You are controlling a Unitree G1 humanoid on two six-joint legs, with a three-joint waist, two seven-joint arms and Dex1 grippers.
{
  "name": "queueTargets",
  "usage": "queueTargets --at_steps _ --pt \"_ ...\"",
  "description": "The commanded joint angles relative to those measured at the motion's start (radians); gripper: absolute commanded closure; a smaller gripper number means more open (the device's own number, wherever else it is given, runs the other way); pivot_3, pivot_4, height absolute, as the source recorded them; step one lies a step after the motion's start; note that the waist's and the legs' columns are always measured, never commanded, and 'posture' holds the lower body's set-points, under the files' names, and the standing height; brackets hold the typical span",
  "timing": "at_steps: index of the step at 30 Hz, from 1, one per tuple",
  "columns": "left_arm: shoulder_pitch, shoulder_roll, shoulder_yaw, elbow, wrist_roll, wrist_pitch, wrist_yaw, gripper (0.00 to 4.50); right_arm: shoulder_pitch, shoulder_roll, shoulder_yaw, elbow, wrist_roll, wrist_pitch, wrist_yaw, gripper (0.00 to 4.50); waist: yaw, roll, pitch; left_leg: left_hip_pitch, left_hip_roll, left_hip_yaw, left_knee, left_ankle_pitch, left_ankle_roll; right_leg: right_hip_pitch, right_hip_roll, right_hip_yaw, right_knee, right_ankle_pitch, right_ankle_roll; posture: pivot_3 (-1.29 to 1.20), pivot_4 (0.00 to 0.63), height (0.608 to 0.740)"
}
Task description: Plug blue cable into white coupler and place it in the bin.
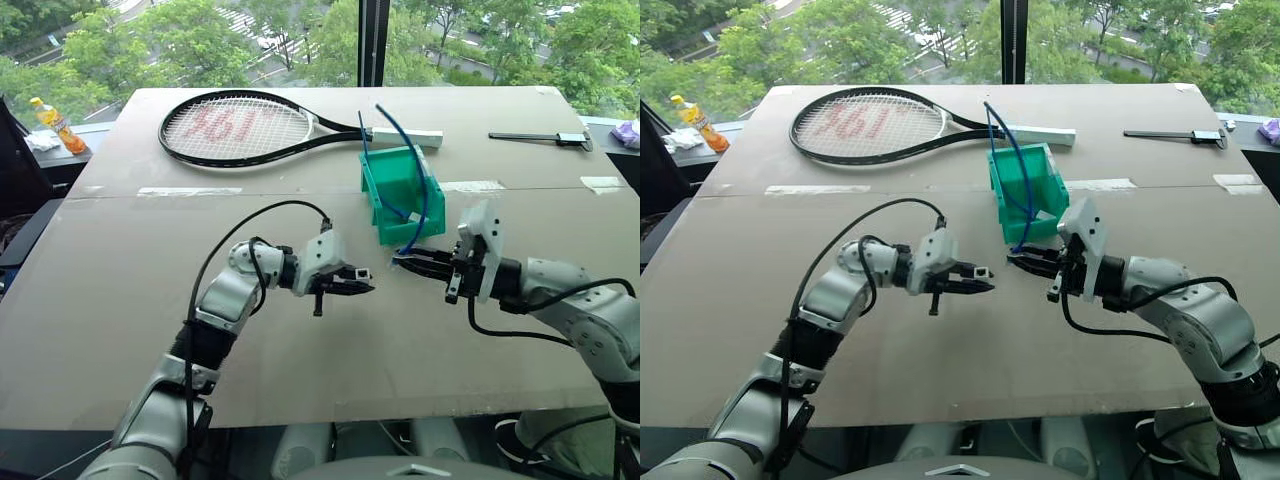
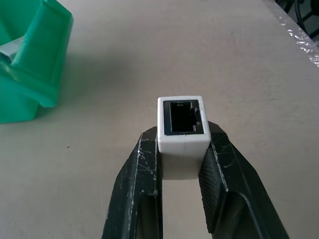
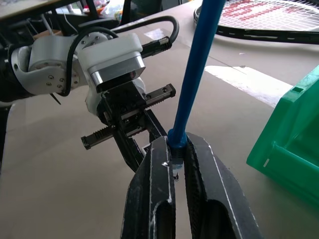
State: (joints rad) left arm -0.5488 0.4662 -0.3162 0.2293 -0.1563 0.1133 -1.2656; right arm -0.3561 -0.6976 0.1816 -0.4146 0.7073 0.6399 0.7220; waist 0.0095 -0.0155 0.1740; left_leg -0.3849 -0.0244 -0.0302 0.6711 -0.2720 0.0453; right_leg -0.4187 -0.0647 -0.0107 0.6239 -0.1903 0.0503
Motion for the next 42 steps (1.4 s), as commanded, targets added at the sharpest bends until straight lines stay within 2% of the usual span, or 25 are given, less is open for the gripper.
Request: queueTargets --at_steps 1,7,17,42 --pt "-0.038 -0.019 -0.026 0.072 0.040 -0.082 -0.013 4.12 -0.069 0.010 0.049 0.063 -0.089 -0.065 0.107 4.50 0.000 0.000 0.000 0.000 0.000 0.000 0.000 0.000 0.000 0.000 0.000 0.000 0.000 0.000 0.000 0.00 0.150 0.740" --pt "-0.072 -0.034 -0.044 0.172 0.074 -0.167 -0.028 4.12 -0.154 0.050 0.103 0.169 -0.202 -0.126 0.210 4.50 0.001 0.000 0.000 -0.001 0.000 0.000 0.000 0.000 0.000 0.000 0.000 0.000 0.000 0.000 0.000 0.00 0.150 0.740" --pt "-0.050 -0.040 -0.048 0.159 0.078 -0.189 -0.026 4.12 -0.169 0.116 0.154 0.219 -0.310 -0.153 0.268 4.50 0.003 0.000 0.000 0.000 0.000 0.000 0.001 0.000 0.000 0.000 0.000 0.000 0.000 0.000 0.000 0.00 0.150 0.740" --pt "-0.058 -0.051 -0.045 0.168 0.086 -0.210 -0.014 4.12 -0.203 0.120 0.264 0.393 -0.533 -0.260 0.402 4.50 0.003 0.000 -0.001 0.002 0.000 0.000 0.001 0.000 0.000 0.002 0.000 0.000 0.001 0.000 0.000 0.00 0.150 0.740"
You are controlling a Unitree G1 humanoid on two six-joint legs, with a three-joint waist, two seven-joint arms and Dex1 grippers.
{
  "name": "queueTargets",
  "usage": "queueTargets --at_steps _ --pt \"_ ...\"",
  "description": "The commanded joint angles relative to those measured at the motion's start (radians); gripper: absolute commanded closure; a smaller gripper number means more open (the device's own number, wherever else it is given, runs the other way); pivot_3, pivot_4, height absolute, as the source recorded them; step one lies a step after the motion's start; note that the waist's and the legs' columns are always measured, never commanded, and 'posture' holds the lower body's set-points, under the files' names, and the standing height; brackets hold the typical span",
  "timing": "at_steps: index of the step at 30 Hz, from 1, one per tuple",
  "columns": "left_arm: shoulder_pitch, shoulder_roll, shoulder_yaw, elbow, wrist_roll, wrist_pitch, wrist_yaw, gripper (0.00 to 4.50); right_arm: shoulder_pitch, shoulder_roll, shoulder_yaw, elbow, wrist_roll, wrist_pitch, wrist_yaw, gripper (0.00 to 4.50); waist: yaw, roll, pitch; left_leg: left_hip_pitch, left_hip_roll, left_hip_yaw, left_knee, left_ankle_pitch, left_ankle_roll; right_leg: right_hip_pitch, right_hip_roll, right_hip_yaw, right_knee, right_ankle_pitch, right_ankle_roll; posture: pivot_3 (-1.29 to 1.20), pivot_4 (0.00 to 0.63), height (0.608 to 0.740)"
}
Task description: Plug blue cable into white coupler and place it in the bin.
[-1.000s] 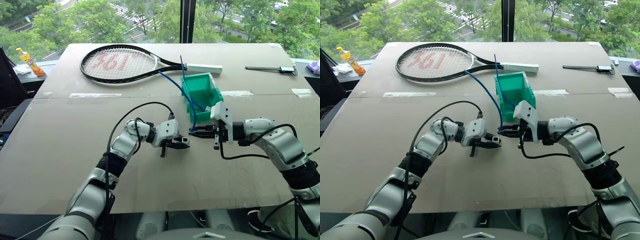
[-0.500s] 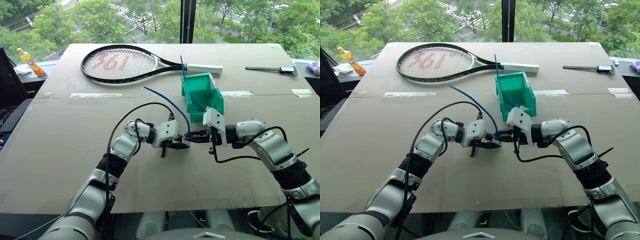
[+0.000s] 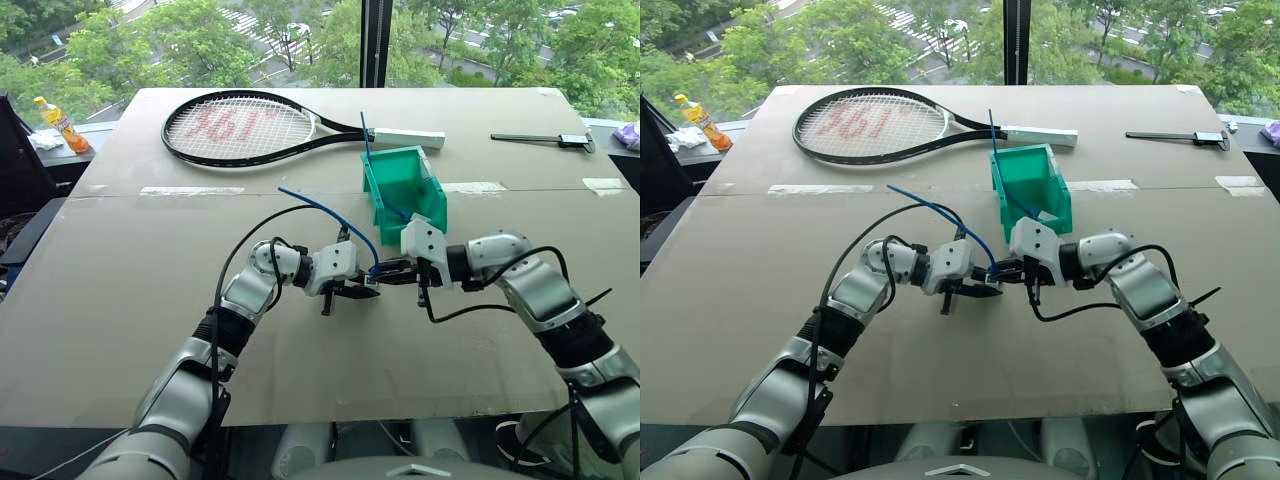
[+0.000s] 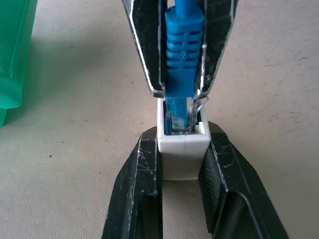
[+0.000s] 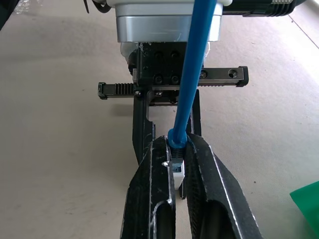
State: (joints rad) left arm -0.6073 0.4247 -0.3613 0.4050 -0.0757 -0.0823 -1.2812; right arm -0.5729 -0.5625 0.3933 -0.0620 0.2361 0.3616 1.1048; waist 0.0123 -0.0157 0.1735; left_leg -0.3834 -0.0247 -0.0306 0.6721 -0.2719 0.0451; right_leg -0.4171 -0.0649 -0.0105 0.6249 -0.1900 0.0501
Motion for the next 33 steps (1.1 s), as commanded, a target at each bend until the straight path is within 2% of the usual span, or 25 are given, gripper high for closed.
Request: queueTargets --at_steps 1,6,10,13,16,19,20,24,27,30,33 --pt "0.001 -0.013 0.002 -0.009 0.004 -0.012 0.004 4.12 0.018 -0.014 0.073 0.055 -0.083 0.008 0.023 4.50 0.000 0.000 0.000 0.000 0.000 0.000 0.000 0.000 0.000 0.000 0.000 0.000 0.000 0.000 0.000 0.00 0.150 0.740" --pt "0.007 -0.019 0.005 -0.016 0.003 -0.004 0.012 4.12 0.068 0.009 0.123 0.123 -0.143 -0.047 0.014 4.50 0.000 -0.001 -0.004 0.002 0.000 0.000 0.000 0.000 0.000 0.002 0.000 0.000 0.000 0.000 0.000 0.00 0.150 0.740" --pt "0.017 -0.024 0.028 -0.052 -0.022 0.044 0.033 4.12 0.074 0.076 -0.004 0.119 -0.077 -0.124 -0.055 4.50 -0.002 -0.002 -0.011 0.005 0.000 0.000 0.000 0.000 0.000 0.004 0.000 0.000 0.000 0.000 0.000 0.00 0.150 0.740" --pt "0.026 -0.022 0.078 -0.126 -0.078 0.156 0.056 4.12 0.094 0.079 -0.143 -0.010 0.024 -0.099 -0.079 3.46 -0.004 -0.001 -0.009 0.004 0.000 0.000 0.000 0.000 0.000 0.004 0.000 0.000 0.001 0.000 0.000 0.00 0.150 0.740" --pt "0.034 -0.011 0.128 -0.212 -0.132 0.284 0.090 4.12 0.134 0.058 -0.253 -0.168 0.108 -0.057 -0.119 1.91 -0.002 0.000 -0.008 -0.002 0.000 -0.001 0.001 0.000 0.000 -0.002 0.000 0.000 0.002 0.000 0.000 0.00 0.150 0.740" --pt "0.020 0.000 0.182 -0.292 -0.183 0.426 0.141 4.12 0.182 0.041 -0.371 -0.340 0.210 0.018 -0.189 0.62 -0.001 0.000 -0.008 -0.005 0.000 -0.002 0.000 0.000 -0.001 -0.005 0.000 0.000 0.001 0.000 0.000 0.00 0.150 0.740" --pt "0.001 0.003 0.200 -0.316 -0.205 0.497 0.160 4.12 0.209 0.025 -0.407 -0.395 0.235 0.044 -0.208 0.04 -0.001 0.000 -0.008 -0.005 0.000 -0.002 0.000 0.000 -0.001 -0.005 0.000 -0.001 0.001 0.000 0.000 0.00 0.150 0.740" --pt "-0.122 0.014 0.235 -0.357 -0.238 0.804 0.275 4.12 0.338 -0.040 -0.497 -0.533 0.225 0.084 -0.282 0.04 0.005 -0.001 -0.007 -0.008 0.000 -0.006 0.000 0.000 -0.001 -0.005 -0.001 -0.005 0.000 0.000 0.000 0.00 0.150 0.740" --pt "-0.387 -0.065 0.261 -0.160 -0.247 0.977 0.371 4.12 0.534 -0.023 -0.602 -0.603 0.178 0.091 -0.402 0.04 0.017 -0.003 -0.006 -0.010 -0.002 -0.008 0.003 0.000 0.000 -0.005 -0.001 -0.007 0.000 0.000 0.001 0.00 0.150 0.740" --pt "-0.538 -0.130 0.247 0.048 -0.213 1.010 0.424 4.12 0.656 -0.026 -0.607 -0.624 0.099 0.058 -0.454 0.04 0.018 -0.003 -0.006 -0.013 -0.005 -0.009 0.009 0.000 0.000 -0.004 -0.001 -0.008 0.001 -0.002 0.005 0.00 0.150 0.740" --pt "-0.652 -0.192 0.238 0.264 -0.181 0.956 0.448 4.12 0.723 0.017 -0.629 -0.663 0.099 0.061 -0.519 0.04 -0.003 -0.003 -0.006 -0.010 -0.005 -0.005 0.009 0.000 0.000 -0.003 -0.001 -0.003 0.001 -0.002 0.007 0.00 0.150 0.740"
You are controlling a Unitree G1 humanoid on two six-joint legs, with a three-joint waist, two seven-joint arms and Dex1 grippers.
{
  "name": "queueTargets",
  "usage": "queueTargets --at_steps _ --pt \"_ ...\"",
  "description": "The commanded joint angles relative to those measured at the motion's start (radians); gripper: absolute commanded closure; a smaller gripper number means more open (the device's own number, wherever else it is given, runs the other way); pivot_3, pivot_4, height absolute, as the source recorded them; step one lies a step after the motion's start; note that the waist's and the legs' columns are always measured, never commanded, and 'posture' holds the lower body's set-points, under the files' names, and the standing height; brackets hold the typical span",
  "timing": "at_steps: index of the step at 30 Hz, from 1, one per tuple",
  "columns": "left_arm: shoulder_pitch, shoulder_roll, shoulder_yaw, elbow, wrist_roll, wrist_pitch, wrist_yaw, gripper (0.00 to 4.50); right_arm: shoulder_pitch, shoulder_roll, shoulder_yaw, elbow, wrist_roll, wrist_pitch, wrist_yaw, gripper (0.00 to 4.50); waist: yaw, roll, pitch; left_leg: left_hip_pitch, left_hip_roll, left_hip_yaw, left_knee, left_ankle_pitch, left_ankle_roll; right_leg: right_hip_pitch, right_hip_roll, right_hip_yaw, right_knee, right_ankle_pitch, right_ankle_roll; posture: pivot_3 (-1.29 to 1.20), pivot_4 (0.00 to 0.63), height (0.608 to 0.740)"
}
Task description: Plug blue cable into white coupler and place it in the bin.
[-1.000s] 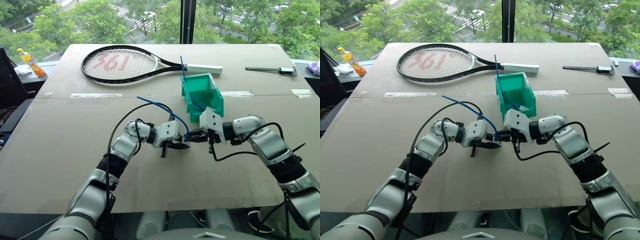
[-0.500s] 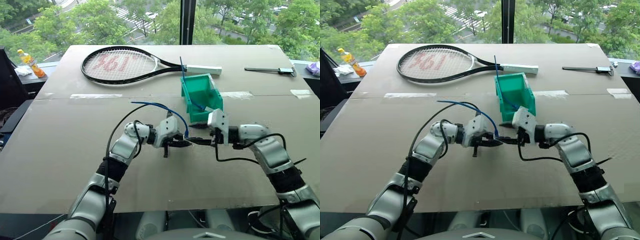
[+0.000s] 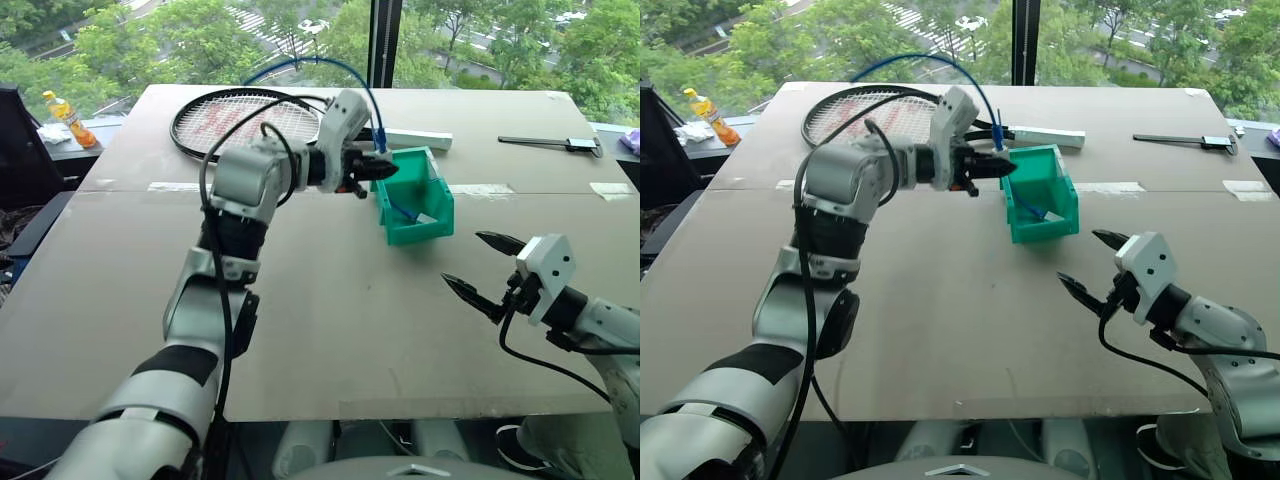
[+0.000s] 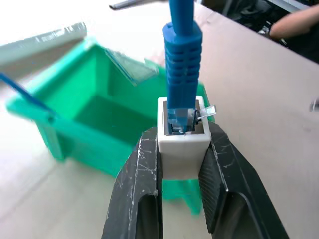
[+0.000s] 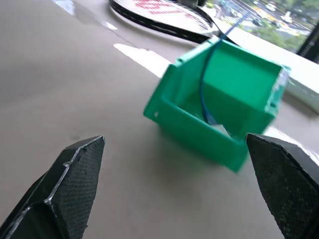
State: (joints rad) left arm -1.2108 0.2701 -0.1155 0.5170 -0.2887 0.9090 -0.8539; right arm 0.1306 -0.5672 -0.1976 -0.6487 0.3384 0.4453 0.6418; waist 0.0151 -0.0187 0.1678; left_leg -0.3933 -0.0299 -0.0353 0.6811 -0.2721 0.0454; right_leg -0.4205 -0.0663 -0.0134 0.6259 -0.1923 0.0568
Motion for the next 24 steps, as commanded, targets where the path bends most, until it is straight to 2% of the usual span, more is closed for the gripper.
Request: queueTargets --at_steps 1,5,10,14,17,19,21,24 --pt "-0.084 -0.060 -0.006 0.225 0.044 -0.067 0.030 4.12 0.044 0.031 -0.044 -0.090 -0.015 -0.026 -0.074 0.04 -0.010 0.000 0.000 0.000 0.000 0.000 0.000 0.000 0.000 0.000 0.000 0.000 0.000 0.000 0.000 0.00 0.150 0.740" --pt "-0.198 -0.129 0.011 0.484 0.091 -0.172 0.084 4.12 0.136 0.061 -0.064 -0.139 -0.043 -0.042 -0.125 0.04 -0.016 -0.001 0.002 0.000 0.000 0.000 -0.001 0.000 0.000 -0.002 0.002 0.000 0.001 0.000 0.000 0.00 0.150 0.740" --pt "-0.272 -0.153 0.034 0.604 0.113 -0.213 0.082 1.74 0.195 0.091 -0.059 -0.181 -0.048 -0.052 -0.162 0.00 -0.017 -0.001 0.002 -0.002 0.001 0.001 -0.001 0.000 0.000 -0.003 0.002 0.001 0.000 0.000 -0.001 0.00 0.150 0.740" --pt "-0.297 -0.122 0.052 0.584 0.099 -0.107 0.027 0.07 0.194 0.095 -0.051 -0.181 -0.054 -0.057 -0.171 0.00 -0.017 -0.001 0.002 -0.002 0.001 0.001 -0.001 0.000 0.000 -0.003 0.001 0.001 0.000 0.000 0.000 0.00 0.150 0.740" --pt "-0.281 -0.065 0.049 0.489 0.078 0.018 -0.049 0.07 0.177 0.091 -0.047 -0.169 -0.050 -0.059 -0.170 0.00 -0.026 0.000 0.002 -0.002 0.001 0.001 -0.001 0.000 0.000 -0.003 0.001 0.001 0.000 0.000 0.000 0.00 0.150 0.740" --pt "-0.223 -0.007 0.045 0.338 0.045 0.100 -0.104 0.07 0.157 0.088 -0.048 -0.157 -0.042 -0.062 -0.166 0.00 -0.033 0.000 0.002 -0.002 0.001 0.001 -0.001 0.000 0.000 -0.003 0.001 0.001 0.001 0.000 0.000 0.00 0.150 0.740" --pt "-0.135 0.058 0.069 0.132 -0.027 0.218 -0.137 0.07 0.127 0.088 -0.055 -0.137 -0.021 -0.063 -0.157 0.00 -0.032 0.000 0.002 -0.001 0.004 0.001 -0.002 0.000 0.000 -0.004 0.002 0.002 0.001 0.001 -0.001 0.00 0.150 0.740" --pt "0.146 0.138 0.143 -0.288 -0.083 0.182 -0.095 0.07 0.051 0.069 -0.057 -0.078 0.008 -0.064 -0.128 0.00 -0.037 0.003 0.001 0.002 0.005 0.004 -0.004 0.000 -0.001 -0.004 0.002 0.007 0.002 0.002 -0.004 0.00 0.150 0.740"
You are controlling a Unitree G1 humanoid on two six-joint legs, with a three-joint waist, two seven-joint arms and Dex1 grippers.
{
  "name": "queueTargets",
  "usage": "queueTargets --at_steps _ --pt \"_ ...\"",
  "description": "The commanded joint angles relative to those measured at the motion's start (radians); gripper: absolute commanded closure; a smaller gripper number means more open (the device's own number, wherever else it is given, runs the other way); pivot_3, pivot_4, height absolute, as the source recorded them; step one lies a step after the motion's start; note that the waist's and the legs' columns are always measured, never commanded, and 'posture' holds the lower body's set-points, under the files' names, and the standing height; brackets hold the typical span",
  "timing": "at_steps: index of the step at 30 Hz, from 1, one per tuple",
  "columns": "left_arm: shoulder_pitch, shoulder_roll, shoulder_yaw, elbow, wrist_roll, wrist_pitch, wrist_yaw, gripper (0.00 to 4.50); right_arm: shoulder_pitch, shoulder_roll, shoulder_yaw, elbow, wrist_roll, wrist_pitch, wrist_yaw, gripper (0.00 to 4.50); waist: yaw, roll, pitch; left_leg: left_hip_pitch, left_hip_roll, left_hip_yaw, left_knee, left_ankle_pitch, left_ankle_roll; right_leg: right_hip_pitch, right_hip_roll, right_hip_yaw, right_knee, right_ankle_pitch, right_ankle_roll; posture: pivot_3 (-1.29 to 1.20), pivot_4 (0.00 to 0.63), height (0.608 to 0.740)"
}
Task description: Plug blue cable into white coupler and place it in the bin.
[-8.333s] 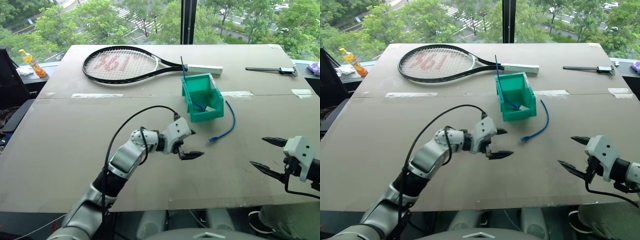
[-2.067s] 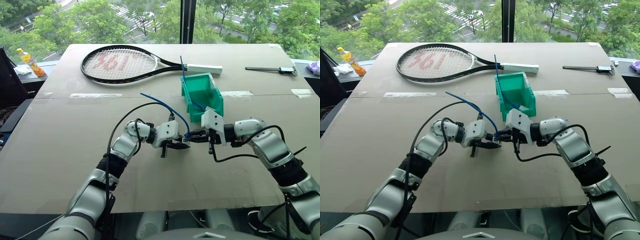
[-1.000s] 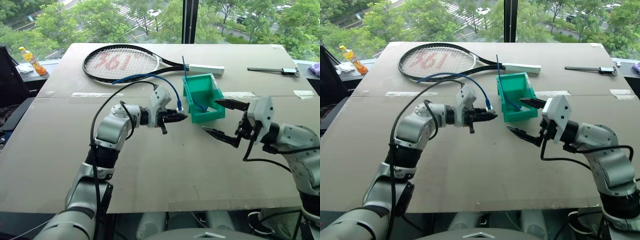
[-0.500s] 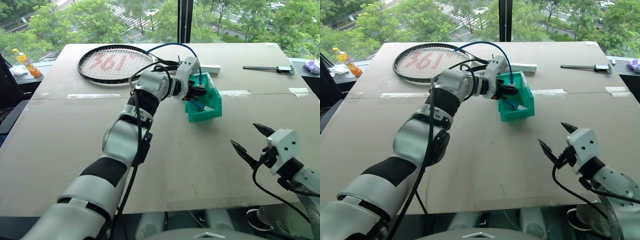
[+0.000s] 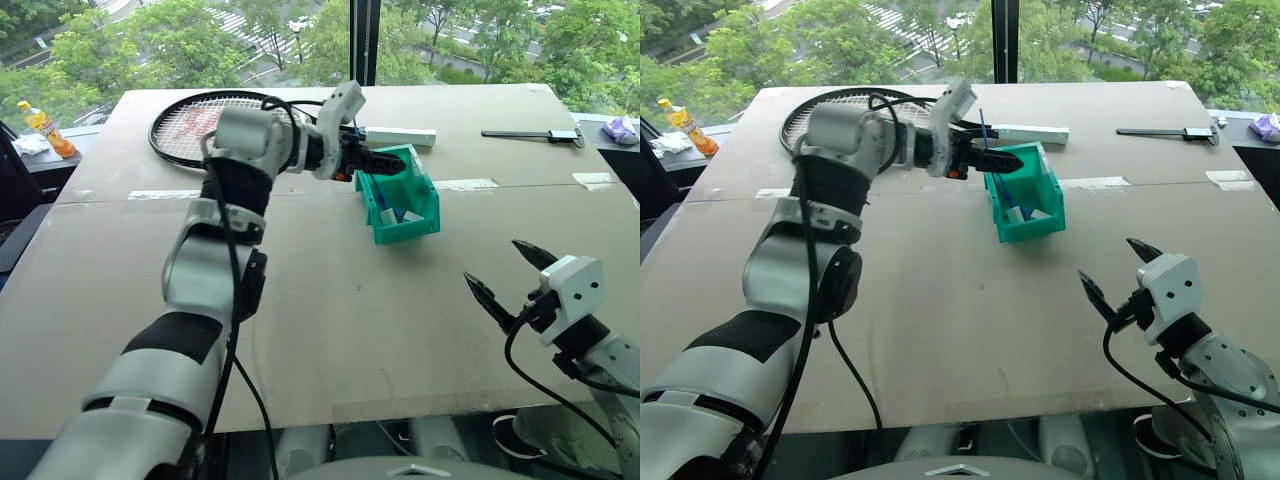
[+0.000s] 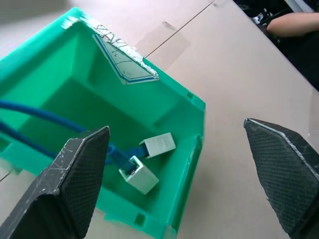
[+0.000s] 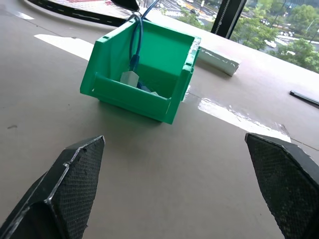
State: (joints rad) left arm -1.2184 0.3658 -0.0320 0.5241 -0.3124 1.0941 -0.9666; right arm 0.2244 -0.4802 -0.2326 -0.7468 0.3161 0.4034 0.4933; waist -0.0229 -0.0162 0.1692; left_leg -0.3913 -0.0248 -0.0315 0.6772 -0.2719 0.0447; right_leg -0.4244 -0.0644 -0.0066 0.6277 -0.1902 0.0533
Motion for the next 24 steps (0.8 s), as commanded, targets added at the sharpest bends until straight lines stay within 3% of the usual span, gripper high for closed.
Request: queueTargets --at_steps 1,2,6,10,18,24 --pt "0.251 0.063 0.063 -0.408 -0.034 -0.089 0.048 0.07 -0.067 -0.026 -0.028 0.043 0.044 -0.024 0.034 0.00 0.001 0.000 0.000 0.001 0.000 0.000 -0.001 0.002 -0.003 0.000 0.000 0.002 0.000 0.000 0.000 0.00 0.150 0.740" --pt "0.341 0.079 0.070 -0.491 -0.022 -0.188 0.047 0.07 -0.090 -0.035 -0.033 0.066 0.065 -0.018 0.051 0.00 0.005 0.000 0.000 0.001 0.000 0.000 -0.002 0.002 -0.004 0.000 0.000 0.002 -0.001 0.000 0.000 0.00 0.150 0.740" --pt "0.593 0.117 0.223 -0.673 -0.172 -0.197 0.007 0.07 -0.198 -0.073 -0.073 0.141 0.167 0.007 0.113 0.00 0.018 0.000 0.001 0.001 0.000 0.000 -0.002 0.003 -0.005 0.000 -0.002 0.005 -0.001 0.001 -0.001 0.00 0.150 0.740" --pt "0.826 0.174 0.217 -0.800 -0.117 -0.401 -0.001 0.07 -0.229 -0.137 -0.091 0.203 0.183 0.001 0.165 0.00 0.047 0.000 0.000 0.000 -0.002 -0.002 -0.002 0.002 -0.004 0.000 -0.004 0.002 -0.001 0.000 -0.002 0.00 0.150 0.740" --pt "1.249 0.243 0.337 -0.892 -0.123 -0.638 -0.043 0.07 -0.103 -0.273 -0.179 0.316 0.167 -0.062 0.329 0.00 0.039 0.000 0.000 0.000 -0.003 0.000 -0.002 -0.001 0.001 0.001 -0.007 0.002 -0.004 -0.002 -0.005 0.00 0.150 0.740" --pt "1.433 0.262 0.416 -0.890 -0.164 -0.704 -0.059 0.07 -0.003 -0.331 -0.238 0.387 0.153 -0.109 0.422 0.00 0.038 0.000 0.000 0.006 0.000 0.001 -0.002 -0.001 0.001 0.006 -0.007 0.000 -0.003 -0.003 -0.004 0.00 0.150 0.740"
